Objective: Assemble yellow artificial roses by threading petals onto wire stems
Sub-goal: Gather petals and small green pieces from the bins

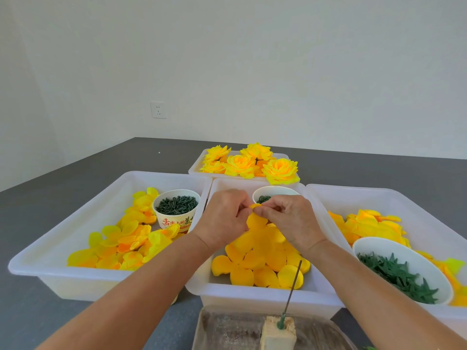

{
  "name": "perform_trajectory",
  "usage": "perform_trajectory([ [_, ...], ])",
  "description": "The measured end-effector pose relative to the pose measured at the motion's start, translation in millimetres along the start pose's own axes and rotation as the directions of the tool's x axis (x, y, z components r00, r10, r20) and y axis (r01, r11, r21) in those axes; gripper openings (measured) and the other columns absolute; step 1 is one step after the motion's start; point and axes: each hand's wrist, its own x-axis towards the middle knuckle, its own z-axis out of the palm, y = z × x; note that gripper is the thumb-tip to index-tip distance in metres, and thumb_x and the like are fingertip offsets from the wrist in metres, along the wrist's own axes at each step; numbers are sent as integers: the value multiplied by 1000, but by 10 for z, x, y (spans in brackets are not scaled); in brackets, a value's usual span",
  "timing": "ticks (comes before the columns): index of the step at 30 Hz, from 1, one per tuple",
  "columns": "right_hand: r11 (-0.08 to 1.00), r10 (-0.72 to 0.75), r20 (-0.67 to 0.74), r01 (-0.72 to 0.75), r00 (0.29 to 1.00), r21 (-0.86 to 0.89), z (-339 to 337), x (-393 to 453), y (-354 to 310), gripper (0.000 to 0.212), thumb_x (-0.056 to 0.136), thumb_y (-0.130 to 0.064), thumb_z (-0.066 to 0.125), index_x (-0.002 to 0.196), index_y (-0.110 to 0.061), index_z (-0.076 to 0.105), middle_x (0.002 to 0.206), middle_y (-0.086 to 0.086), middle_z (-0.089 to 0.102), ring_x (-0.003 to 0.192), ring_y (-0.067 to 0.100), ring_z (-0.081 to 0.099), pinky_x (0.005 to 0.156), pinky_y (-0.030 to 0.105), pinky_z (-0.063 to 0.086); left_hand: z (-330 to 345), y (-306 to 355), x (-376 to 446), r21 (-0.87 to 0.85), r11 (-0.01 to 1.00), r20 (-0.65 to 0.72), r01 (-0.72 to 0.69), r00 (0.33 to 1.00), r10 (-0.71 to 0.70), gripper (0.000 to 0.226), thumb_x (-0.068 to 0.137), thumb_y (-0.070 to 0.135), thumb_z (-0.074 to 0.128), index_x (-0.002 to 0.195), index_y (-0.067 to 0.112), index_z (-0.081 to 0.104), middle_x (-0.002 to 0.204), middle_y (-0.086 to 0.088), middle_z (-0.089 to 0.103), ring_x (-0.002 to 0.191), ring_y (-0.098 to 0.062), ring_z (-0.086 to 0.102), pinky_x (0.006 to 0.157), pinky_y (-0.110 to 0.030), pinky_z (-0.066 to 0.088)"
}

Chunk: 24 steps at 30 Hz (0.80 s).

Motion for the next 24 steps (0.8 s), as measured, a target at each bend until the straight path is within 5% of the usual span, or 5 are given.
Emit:
perform_trajectory([
  [6,979,84,37,-90,996,185,-70,53,2,9,81,-14,71,89,-17,71,79,-11,66,69,-7,58,63,8,45,-65,-150,52,-191,963,-175,193,958,-226,15,88,0,55,79,11,55,78,-17,64,71,-37,67,69,-50,55],
  [11,873,248,41,-242,968,424,-98,63,10,15,80,-9,70,92,-17,70,92,6,73,84,17,68,79,32,55,-81,-116,43,-287,936,-187,205,946,-265,27,88,0,57,72,22,54,73,-7,60,63,-33,67,61,-46,58],
  [13,897,309,-23,-284,951,340,-113,73,19,8,78,-16,73,78,-23,69,85,5,72,83,22,67,79,38,54,-70,-89,38,-284,940,-133,189,963,-234,24,83,2,61,70,21,56,69,-3,59,60,-27,65,58,-37,58],
  [19,999,-50,74,50,996,5,-67,-9,-14,30,75,-29,75,76,0,68,64,16,56,58,8,44,52,18,37,-66,-14,22,-258,956,118,141,987,-113,8,80,24,71,80,20,64,70,2,65,63,-2,52,59,-17,42],
  [24,958,130,181,-171,975,230,-78,-3,-40,20,76,-16,75,93,-5,72,86,13,72,85,22,65,80,37,52,-70,-6,16,-151,987,27,51,999,-47,14,84,10,66,73,2,69,43,18,46,44,7,43,46,-6,30],
])
